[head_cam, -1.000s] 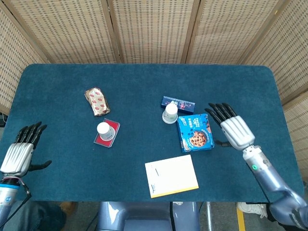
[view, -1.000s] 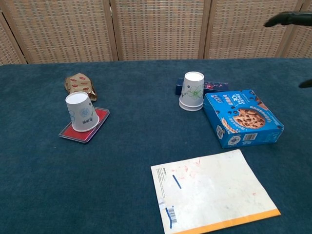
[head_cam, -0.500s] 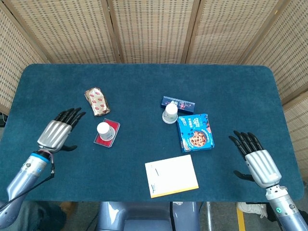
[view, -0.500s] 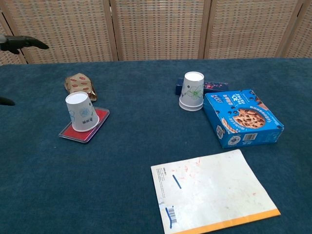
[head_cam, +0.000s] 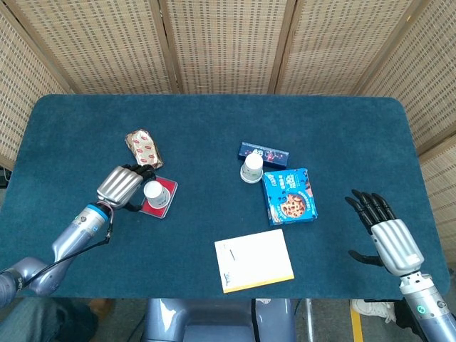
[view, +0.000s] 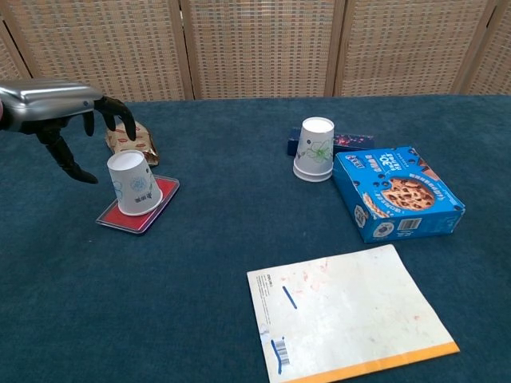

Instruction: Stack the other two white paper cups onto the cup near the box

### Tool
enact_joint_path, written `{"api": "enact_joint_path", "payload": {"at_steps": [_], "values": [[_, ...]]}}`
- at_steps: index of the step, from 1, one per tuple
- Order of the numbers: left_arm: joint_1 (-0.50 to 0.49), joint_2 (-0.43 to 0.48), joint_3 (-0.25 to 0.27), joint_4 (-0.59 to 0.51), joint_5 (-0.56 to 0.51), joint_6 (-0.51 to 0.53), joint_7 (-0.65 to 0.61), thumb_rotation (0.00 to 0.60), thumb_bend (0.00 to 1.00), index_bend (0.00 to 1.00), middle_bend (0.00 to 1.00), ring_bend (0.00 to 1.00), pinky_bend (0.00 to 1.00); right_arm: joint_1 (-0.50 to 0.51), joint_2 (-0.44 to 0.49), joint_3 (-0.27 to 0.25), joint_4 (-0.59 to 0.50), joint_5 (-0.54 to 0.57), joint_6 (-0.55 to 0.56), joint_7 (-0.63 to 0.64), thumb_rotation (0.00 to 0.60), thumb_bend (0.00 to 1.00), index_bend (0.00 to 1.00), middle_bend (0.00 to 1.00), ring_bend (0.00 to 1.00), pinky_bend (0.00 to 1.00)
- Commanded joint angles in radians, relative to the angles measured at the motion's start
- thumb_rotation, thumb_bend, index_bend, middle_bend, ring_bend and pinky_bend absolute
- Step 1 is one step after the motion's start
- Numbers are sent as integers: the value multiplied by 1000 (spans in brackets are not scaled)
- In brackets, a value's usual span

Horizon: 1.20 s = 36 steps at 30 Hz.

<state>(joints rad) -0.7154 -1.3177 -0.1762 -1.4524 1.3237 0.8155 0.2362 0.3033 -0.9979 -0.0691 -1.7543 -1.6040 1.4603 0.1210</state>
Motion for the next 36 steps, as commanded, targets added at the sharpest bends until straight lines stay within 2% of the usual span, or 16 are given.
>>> {"api": "enact_joint_path", "payload": {"at_steps": [1,8,14,24,27,32,36], "values": [[-21,-31,4,35,-10,-7,25,600,5,323,232,269,359,-6,9,5,-3,-7,-2,17,600,0,0,0,0,0],[-39,-67,7,75,-40,-13,24,600,12,326,234,272,359,-15,15,14,-2,-18,-11,39,600,0,0,0,0,0],[-59,-84,12,104,-79,-37,46,600,24,365,264,300,375,-18,19,23,-1,-13,-29,53,600,0,0,0,0,0],[-81,-117,7,124,-137,-44,66,600,215,522,398,423,478,-29,24,40,1,-11,-32,65,600,0,0,0,0,0],[-88,-114,2,118,-138,-36,67,600,221,526,400,425,478,-31,24,46,3,-9,-36,69,600,0,0,0,0,0],[-108,-92,-38,82,-139,-14,45,600,220,529,400,425,478,-34,27,52,4,-9,-37,77,600,0,0,0,0,0],[-158,-59,-106,27,-180,-22,49,600,216,529,400,425,478,-36,30,61,11,2,-44,90,600,0,0,0,0,0]]}}
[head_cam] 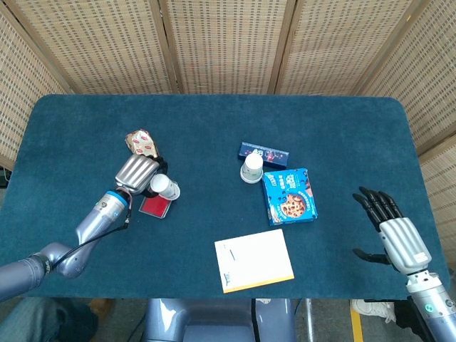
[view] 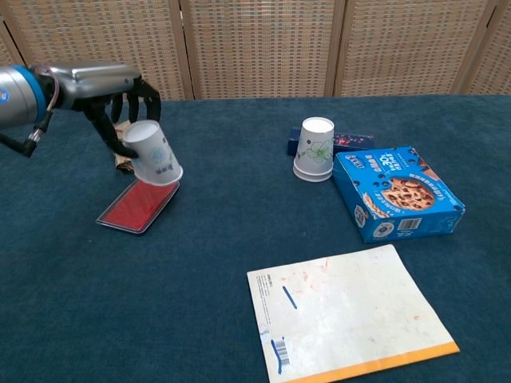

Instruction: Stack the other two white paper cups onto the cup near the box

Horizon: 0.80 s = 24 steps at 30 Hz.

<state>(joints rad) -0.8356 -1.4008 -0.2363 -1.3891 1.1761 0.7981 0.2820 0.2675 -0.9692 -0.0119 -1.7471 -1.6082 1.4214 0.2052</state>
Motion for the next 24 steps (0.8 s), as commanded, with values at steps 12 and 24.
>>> {"api": "enact_joint_path", "payload": {"at_steps": [12,24], "values": [[-384,-174,-186,200,-345,-134,164,600,215,535,400,425,478,-19,13,45,26,71,-3,49,600,0,0,0,0,0],[-570,-348,-162,494,-410,-251,152,600,214,533,400,425,477,-27,9,72,60,128,-38,73,600,0,0,0,0,0]]}}
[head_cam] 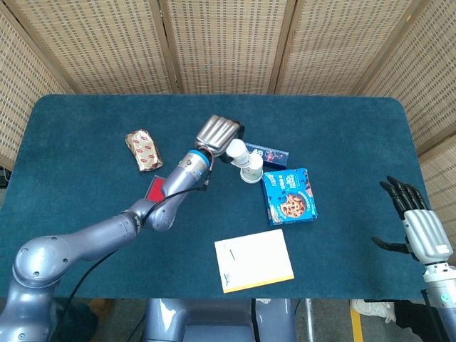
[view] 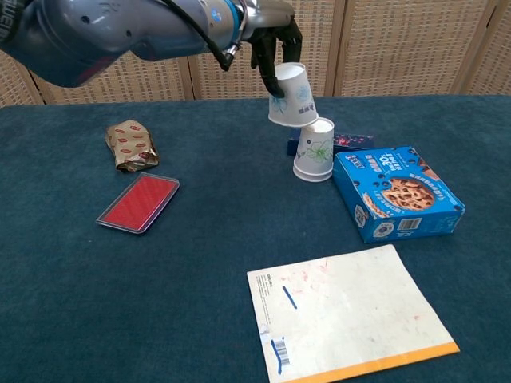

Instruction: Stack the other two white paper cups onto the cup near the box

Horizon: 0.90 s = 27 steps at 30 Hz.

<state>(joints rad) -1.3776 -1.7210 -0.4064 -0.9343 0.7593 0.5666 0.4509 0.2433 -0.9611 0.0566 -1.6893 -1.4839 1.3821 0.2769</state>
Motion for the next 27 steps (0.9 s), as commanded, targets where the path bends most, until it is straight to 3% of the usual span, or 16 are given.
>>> {"api": "enact_joint_path", "payload": {"at_steps": [1,17,19,22,24,27], "values": [[-33,-35,9,51,14,-22,-27,600,214,533,400,425,476,-5,1,5,4,6,2,3,600,0,0,0,0,0],[-111,-106,12,221,76,-112,-155,600,162,485,367,395,442,-16,12,29,5,20,-7,28,600,0,0,0,0,0],[-112,-106,18,224,82,-117,-160,600,78,357,275,295,378,-17,13,30,5,18,-7,28,600,0,0,0,0,0],[-107,-100,17,209,102,-108,-186,600,0,64,69,78,240,-19,14,30,2,13,-7,30,600,0,0,0,0,0],[-99,-90,15,189,123,-99,-212,600,0,7,16,24,207,-21,15,30,0,9,-5,30,600,0,0,0,0,0],[-87,-74,18,166,153,-83,-237,600,0,0,0,0,166,-23,16,31,-2,6,-2,30,600,0,0,0,0,0]]}}
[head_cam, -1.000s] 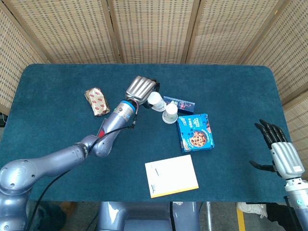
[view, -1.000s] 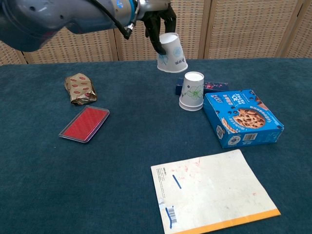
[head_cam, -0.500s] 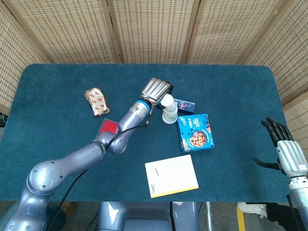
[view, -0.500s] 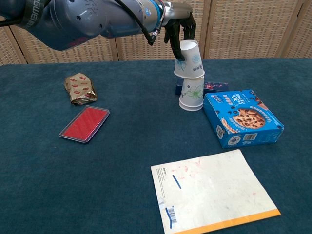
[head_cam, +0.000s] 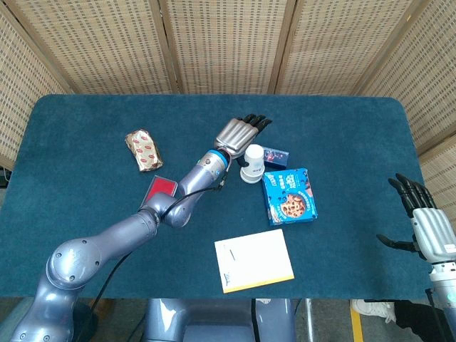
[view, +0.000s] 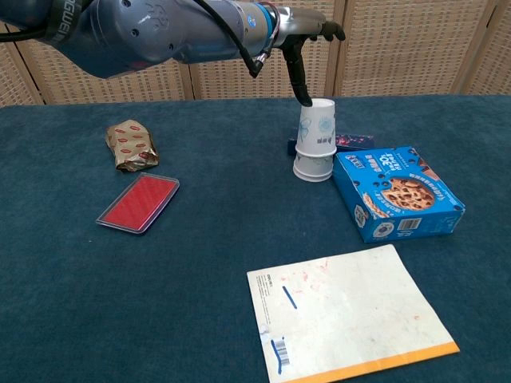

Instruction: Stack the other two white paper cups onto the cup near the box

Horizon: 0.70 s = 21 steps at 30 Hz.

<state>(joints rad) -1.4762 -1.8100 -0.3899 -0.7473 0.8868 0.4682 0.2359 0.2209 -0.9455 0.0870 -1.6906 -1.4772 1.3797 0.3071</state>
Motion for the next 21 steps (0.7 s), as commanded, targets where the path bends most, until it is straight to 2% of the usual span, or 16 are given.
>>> {"api": "enact_joint_path", "payload": {"at_steps": [1,7,12,14,15,16,17,20,21], "values": [[17,22,3,-31,37,24,-31,600,0,0,0,0,159,-1,0,0,-1,-2,1,-1,600,0,0,0,0,0],[62,81,13,-115,82,83,-60,600,0,0,0,0,97,-3,-1,0,-5,-11,0,-5,600,0,0,0,0,0],[180,214,42,-341,109,199,-61,600,0,0,0,0,0,-2,-3,-1,-7,-19,-4,-10,600,0,0,0,0,0],[261,294,75,-474,90,268,-26,600,0,0,0,0,0,-2,-3,-3,-8,-24,-4,-12,600,0,0,0,0,0],[317,343,108,-538,76,323,13,600,0,0,0,0,0,-2,-5,-3,-9,-28,-3,-10,600,0,0,0,0,0],[407,406,169,-622,95,431,65,600,0,0,0,0,0,-3,-8,-6,-10,-34,-3,-6,600,0,0,0,0,0],[462,444,196,-700,117,505,81,600,0,0,0,0,0,-3,-10,-6,-7,-37,-2,-9,600,0,0,0,0,0],[555,499,238,-793,138,609,83,600,0,0,0,0,0,-3,-16,-7,-3,-41,-1,-24,600,0,0,0,0,0],[589,544,254,-848,148,631,72,600,0,0,0,0,0,-2,-19,-7,-3,-43,0,-31,600,0,0,0,0,0]]}}
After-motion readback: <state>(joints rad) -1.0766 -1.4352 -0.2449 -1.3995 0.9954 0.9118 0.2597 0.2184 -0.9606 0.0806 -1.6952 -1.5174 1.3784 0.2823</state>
